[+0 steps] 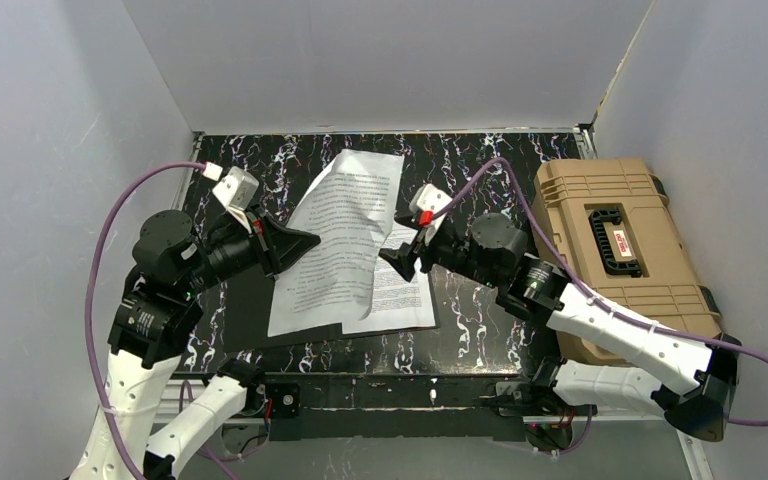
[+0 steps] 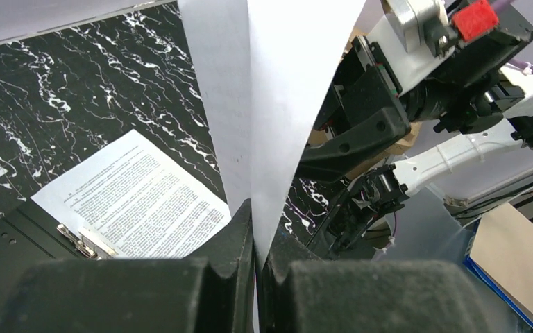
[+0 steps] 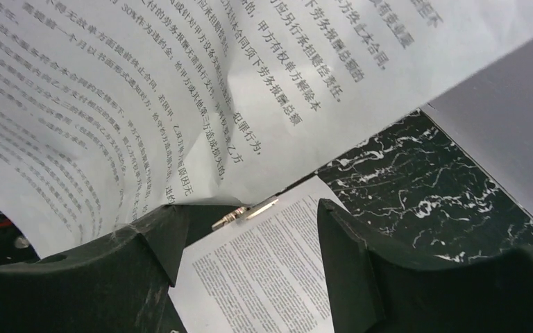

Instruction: Put the files into the folder

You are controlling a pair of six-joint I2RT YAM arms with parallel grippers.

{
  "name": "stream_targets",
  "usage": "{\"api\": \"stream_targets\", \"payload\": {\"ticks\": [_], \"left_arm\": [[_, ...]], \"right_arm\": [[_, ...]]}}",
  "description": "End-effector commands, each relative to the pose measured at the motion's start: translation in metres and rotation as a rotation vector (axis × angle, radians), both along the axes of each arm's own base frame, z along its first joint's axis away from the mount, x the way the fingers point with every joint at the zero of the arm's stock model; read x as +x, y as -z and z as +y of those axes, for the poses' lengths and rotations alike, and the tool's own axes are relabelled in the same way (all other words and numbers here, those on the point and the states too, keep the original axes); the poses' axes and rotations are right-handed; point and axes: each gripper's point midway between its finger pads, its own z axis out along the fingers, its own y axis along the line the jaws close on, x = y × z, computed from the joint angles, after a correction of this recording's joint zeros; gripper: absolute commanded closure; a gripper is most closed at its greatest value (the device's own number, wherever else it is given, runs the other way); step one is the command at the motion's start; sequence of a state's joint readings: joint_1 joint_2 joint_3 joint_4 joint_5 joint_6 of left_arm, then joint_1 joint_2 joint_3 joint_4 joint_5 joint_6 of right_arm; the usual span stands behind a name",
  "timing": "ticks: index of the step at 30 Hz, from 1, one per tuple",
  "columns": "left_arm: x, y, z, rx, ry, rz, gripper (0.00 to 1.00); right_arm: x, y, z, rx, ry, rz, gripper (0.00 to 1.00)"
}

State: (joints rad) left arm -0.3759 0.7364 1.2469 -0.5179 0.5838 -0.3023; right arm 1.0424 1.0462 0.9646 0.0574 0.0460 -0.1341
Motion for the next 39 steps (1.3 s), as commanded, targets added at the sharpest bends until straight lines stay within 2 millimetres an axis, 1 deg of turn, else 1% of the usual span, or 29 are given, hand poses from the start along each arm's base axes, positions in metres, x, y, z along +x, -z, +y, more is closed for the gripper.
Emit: {"api": "stream_targets", "payload": {"ticks": [1,4,7,13,15,18,22,26,30,32,34,37,39], "left_arm": [[-0.006,-0.011,-0.002,-0.028,0.025,-0.061,1.00],[-0.010,-0.015,-0.003,-0.036,0.041,-0.071,1.00],[-0.019,-0.024,-0.005,-0.061,0.077,-0.102,1.00],[-0.036,-0.042,-0.006,-0.102,0.136,-0.178,1.00],[-0.041,-0.046,-0.008,-0.116,0.161,-0.188,1.00],[-0.045,-0.050,-0.010,-0.138,0.187,-0.199,1.00],[-0.047,-0.055,-0.011,-0.155,0.194,-0.201,1.00],[-0.047,-0.058,-0.010,-0.171,0.187,-0.198,1.00],[-0.045,-0.060,-0.008,-0.191,0.157,-0.194,1.00],[-0.044,-0.061,-0.007,-0.206,0.147,-0.198,1.00],[-0.044,-0.062,-0.007,-0.221,0.142,-0.201,1.00],[-0.043,-0.061,-0.008,-0.237,0.136,-0.197,1.00],[-0.040,-0.061,-0.007,-0.246,0.124,-0.195,1.00]], "right_arm": [[-0.021,-0.046,0.001,0.180,-0.155,-0.003,0.24],[-0.026,-0.052,-0.005,0.205,-0.210,-0.009,0.21],[-0.038,-0.056,-0.007,0.215,-0.307,-0.012,0.20],[-0.071,-0.058,-0.009,0.207,-0.517,-0.033,0.19],[-0.087,-0.060,-0.010,0.217,-0.602,-0.023,0.19],[-0.102,-0.067,-0.014,0.233,-0.681,-0.040,0.19],[-0.110,-0.079,-0.018,0.272,-0.710,-0.061,0.18],[-0.111,-0.086,-0.020,0.303,-0.697,-0.063,0.19],[-0.106,-0.091,-0.022,0.342,-0.649,-0.056,0.27],[-0.102,-0.093,-0.023,0.369,-0.622,-0.042,0.37],[-0.099,-0.095,-0.023,0.399,-0.598,-0.027,0.43],[-0.096,-0.095,-0.021,0.428,-0.586,-0.002,0.59],[-0.094,-0.094,-0.019,0.434,-0.583,0.010,0.73]]}}
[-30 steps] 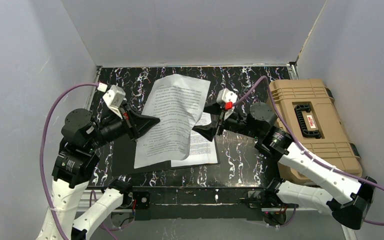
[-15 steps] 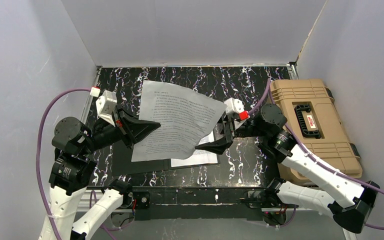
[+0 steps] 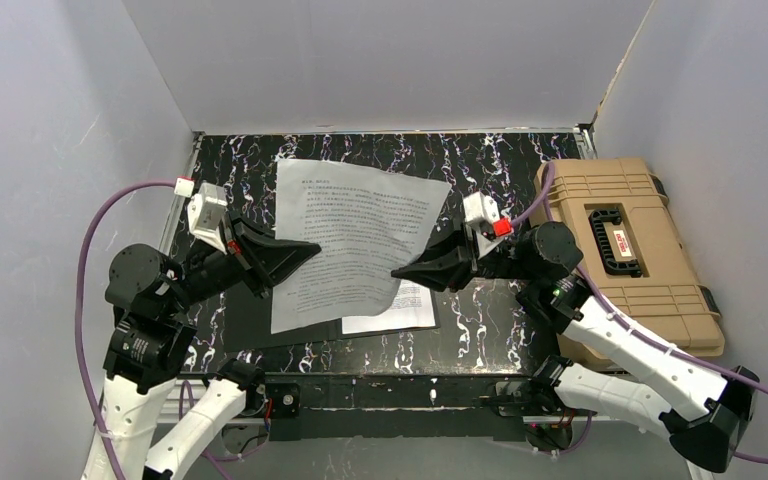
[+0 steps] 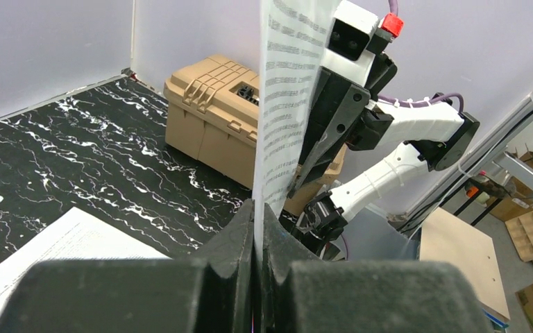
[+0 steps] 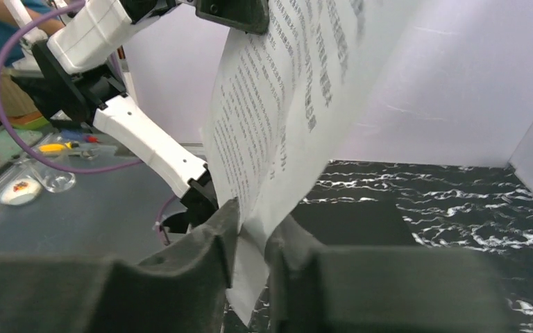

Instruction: Put the files into the folder

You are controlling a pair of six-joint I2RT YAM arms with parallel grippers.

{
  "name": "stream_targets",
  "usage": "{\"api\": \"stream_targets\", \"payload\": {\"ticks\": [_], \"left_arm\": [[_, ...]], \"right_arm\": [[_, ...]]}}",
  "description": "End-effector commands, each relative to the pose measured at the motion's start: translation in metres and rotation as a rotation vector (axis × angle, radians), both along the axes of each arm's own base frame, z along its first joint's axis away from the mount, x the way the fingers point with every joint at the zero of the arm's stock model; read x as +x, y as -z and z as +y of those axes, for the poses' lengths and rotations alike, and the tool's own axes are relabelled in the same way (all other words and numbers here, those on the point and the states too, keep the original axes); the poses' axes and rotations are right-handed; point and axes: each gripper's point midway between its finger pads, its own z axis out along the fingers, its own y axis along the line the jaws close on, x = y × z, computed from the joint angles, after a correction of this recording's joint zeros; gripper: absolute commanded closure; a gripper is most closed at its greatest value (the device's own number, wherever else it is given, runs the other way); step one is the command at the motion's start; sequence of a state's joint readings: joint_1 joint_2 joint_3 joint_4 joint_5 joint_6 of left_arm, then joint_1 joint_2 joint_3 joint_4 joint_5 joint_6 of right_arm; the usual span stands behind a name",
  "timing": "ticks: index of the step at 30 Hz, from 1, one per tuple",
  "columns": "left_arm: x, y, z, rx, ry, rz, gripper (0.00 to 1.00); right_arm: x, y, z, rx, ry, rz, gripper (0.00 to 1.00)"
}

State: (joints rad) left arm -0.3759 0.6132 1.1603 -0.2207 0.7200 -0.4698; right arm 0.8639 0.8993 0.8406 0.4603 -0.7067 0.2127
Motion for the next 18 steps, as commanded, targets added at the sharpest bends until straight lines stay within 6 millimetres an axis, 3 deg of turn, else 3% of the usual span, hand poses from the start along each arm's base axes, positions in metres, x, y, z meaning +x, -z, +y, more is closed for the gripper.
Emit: {"api": "stream_targets", "payload": {"ticks": [1,3,8,9,13,18], "left_arm": [[0.0016,-0.0099,0.0019,-0.048,-0.021,-0.025,1.00],[0.0023,-0.0112,0.0040,-0.056,-0.038,-0.031,1.00],[0.0007,-0.0134,0.0051,-0.074,-0.043,-0.037,1.00],[0.0005,-0.0136,0.0049,-0.077,-0.040,-0.037,1.00],[-0.0003,-0.0161,0.0042,-0.104,-0.033,-0.040,1.00],[0.0030,-0.0174,0.0026,-0.143,-0.029,-0.023,1.00]], "right_arm": [[0.0039,-0.0224,-0.0024,0.094,0.026,0.008,0.80],[0.0053,-0.0218,-0.0022,0.100,0.031,0.017,0.99],[0.0098,-0.0219,-0.0021,0.116,0.053,0.050,0.99],[0.0109,-0.0218,-0.0019,0.117,0.057,0.060,0.96],[0.0127,-0.0184,-0.0005,0.126,0.055,0.093,0.66],[0.0116,-0.0162,0.0005,0.170,0.032,0.139,0.56]]}}
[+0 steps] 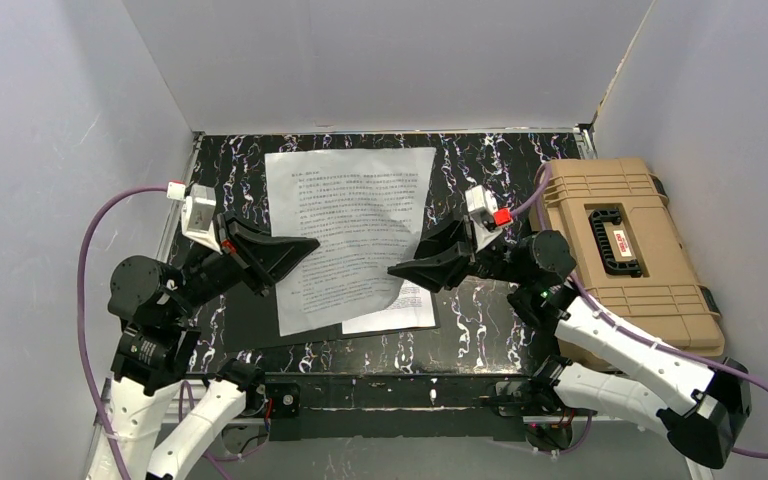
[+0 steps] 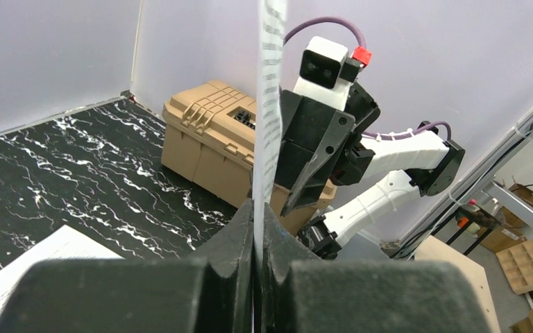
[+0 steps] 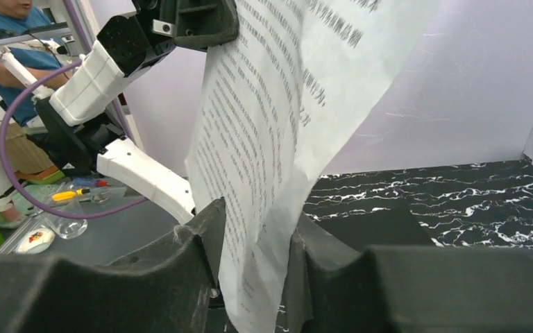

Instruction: Put the files into the folder

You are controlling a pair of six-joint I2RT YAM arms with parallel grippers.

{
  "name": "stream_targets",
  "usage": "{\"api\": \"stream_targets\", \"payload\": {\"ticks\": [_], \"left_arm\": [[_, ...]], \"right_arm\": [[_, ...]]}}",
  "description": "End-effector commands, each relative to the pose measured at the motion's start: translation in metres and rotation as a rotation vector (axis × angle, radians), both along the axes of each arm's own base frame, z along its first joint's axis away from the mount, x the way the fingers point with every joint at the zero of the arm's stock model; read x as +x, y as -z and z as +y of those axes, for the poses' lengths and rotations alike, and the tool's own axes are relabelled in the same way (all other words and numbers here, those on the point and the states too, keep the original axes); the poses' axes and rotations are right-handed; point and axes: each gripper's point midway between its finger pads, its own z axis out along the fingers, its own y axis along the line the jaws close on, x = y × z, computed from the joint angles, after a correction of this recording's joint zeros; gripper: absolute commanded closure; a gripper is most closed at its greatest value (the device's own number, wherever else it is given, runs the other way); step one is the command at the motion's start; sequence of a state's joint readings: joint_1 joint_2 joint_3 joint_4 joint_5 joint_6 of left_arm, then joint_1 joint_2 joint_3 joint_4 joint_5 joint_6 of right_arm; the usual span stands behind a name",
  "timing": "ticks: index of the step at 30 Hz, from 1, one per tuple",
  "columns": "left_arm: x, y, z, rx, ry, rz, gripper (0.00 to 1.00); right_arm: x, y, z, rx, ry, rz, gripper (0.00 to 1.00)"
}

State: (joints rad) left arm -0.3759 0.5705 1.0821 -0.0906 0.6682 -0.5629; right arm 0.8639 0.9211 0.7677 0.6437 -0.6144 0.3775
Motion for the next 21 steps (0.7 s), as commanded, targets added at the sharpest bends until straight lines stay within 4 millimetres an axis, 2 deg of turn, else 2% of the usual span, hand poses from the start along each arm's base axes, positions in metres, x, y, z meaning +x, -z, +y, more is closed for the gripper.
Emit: {"api": "stream_targets", "payload": {"ticks": [1,3,4,9,10,13,15,17,21], "left_arm": [[-0.001,-0.014,0.000,-0.065,0.008,-0.033,1.00],[0.000,-0.015,-0.001,-0.079,0.011,-0.029,1.00],[0.001,-0.016,-0.001,-0.085,0.008,-0.026,1.00],[0.002,-0.015,0.000,-0.104,0.001,-0.017,1.00],[0.002,-0.014,0.000,-0.104,0.003,-0.015,1.00],[0.001,-0.012,-0.001,-0.106,0.009,-0.010,1.00],[0.001,-0.010,-0.001,-0.111,0.015,-0.003,1.00],[0.001,-0.011,-0.002,-0.122,0.022,-0.002,1.00],[0.002,-0.011,-0.005,-0.135,0.042,0.005,1.00]], "right_arm": [[0.000,-0.013,-0.003,0.093,-0.005,0.018,0.64],[0.000,-0.014,-0.003,0.106,-0.008,0.022,0.89],[0.001,-0.015,-0.003,0.112,-0.005,0.027,0.99],[0.006,-0.020,-0.007,0.147,0.032,0.043,0.99],[0.008,-0.021,-0.008,0.155,0.046,0.050,0.97],[0.011,-0.030,-0.014,0.203,0.080,0.059,0.76],[0.012,-0.039,-0.017,0.243,0.089,0.058,0.65],[0.011,-0.046,-0.020,0.274,0.087,0.055,0.61],[0.010,-0.057,-0.018,0.300,0.064,0.052,0.59]]}}
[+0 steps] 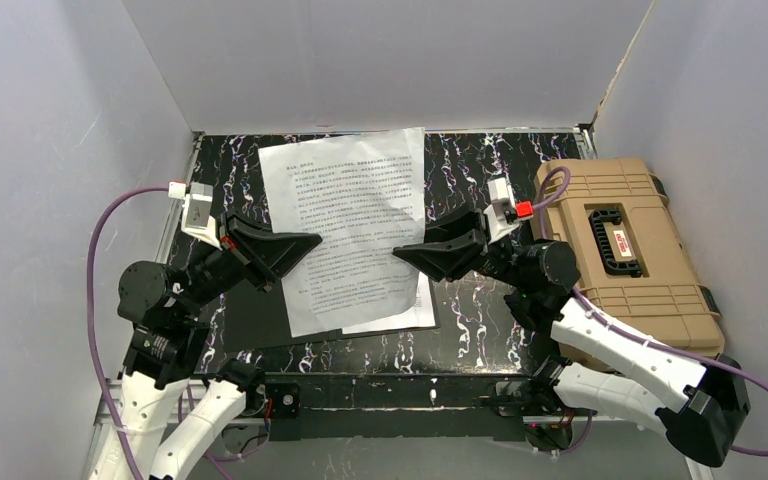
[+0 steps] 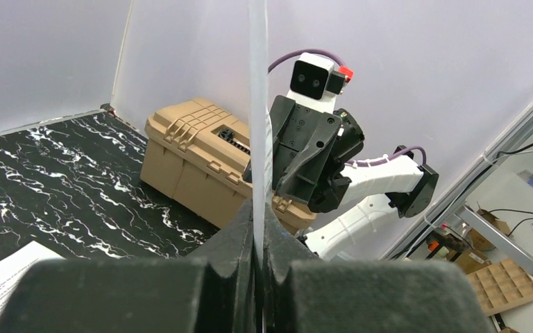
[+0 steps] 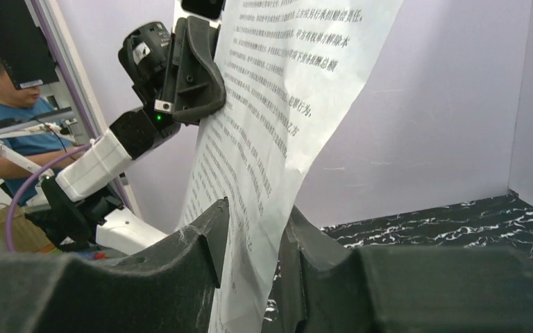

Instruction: Put the files into the folder

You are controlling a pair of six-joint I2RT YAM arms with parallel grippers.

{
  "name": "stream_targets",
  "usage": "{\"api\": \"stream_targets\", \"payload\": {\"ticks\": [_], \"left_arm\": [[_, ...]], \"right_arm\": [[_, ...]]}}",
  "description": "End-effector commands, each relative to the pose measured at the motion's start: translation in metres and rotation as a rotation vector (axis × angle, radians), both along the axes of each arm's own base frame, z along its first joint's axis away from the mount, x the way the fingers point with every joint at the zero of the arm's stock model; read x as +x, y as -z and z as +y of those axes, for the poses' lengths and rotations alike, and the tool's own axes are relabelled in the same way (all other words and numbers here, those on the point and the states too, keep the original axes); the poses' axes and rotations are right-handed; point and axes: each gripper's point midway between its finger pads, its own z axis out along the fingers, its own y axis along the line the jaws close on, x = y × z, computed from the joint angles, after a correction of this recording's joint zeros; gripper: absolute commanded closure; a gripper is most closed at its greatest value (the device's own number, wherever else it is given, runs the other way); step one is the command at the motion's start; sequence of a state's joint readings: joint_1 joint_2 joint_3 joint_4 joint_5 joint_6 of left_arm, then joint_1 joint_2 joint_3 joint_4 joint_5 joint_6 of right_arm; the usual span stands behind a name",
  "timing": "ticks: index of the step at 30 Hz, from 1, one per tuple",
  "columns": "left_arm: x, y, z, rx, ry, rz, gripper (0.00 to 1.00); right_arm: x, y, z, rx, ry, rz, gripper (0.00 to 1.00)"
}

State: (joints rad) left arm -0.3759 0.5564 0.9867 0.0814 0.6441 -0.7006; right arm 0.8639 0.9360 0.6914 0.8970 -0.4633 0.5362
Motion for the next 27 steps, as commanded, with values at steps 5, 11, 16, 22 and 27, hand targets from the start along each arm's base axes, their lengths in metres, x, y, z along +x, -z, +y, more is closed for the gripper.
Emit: {"api": "stream_targets", "payload": {"ticks": [5,11,16,22,27], "left_arm": [[-0.004,-0.006,-0.002,-0.037,0.032,-0.024,1.00],[-0.002,0.000,-0.002,-0.041,0.029,-0.012,1.00],[0.000,0.002,-0.004,-0.052,0.035,-0.006,1.00],[0.002,0.003,-0.004,-0.052,0.032,-0.005,1.00],[0.007,0.010,-0.004,-0.052,0.017,0.015,0.95]], "right_arm": [[-0.005,-0.045,-0.009,0.148,-0.015,-0.058,0.59],[-0.004,-0.050,-0.008,0.171,-0.021,-0.055,0.61],[-0.003,-0.053,-0.004,0.185,-0.044,-0.047,0.65],[-0.003,-0.054,-0.002,0.182,-0.053,-0.045,0.99],[0.001,-0.050,-0.003,0.174,-0.029,-0.030,0.99]]}}
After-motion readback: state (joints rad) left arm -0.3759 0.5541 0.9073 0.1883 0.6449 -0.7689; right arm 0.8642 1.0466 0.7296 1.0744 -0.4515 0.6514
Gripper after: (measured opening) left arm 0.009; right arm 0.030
